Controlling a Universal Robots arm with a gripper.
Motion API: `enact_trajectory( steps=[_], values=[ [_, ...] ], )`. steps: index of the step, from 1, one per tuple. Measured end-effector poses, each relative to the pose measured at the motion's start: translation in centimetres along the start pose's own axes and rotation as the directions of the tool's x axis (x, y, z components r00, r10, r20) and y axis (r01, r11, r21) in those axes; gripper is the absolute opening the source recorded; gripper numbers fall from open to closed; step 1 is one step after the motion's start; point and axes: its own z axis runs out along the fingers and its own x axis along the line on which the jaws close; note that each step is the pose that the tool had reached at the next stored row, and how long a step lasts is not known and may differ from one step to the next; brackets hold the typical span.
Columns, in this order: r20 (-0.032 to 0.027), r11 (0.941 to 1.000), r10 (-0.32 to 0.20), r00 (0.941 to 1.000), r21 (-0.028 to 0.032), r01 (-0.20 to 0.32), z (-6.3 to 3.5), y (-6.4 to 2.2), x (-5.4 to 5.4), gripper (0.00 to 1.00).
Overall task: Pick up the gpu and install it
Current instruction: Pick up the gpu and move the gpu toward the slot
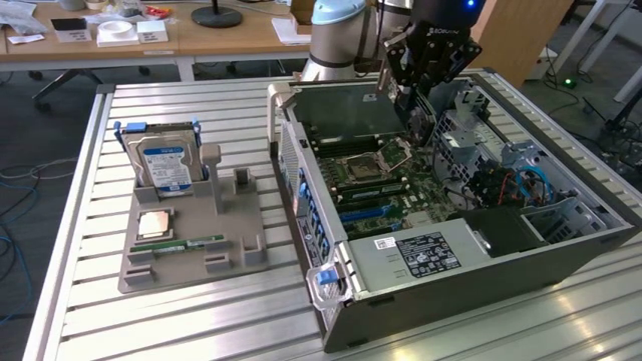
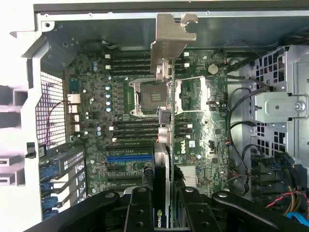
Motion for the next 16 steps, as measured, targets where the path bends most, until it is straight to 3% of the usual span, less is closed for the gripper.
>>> enact_trajectory(
  steps=[16],
  values=[
    [0.0,1.0,0.0,1.0,0.0,0.0,0.05,0.1,-1.8,0.26]
  ],
)
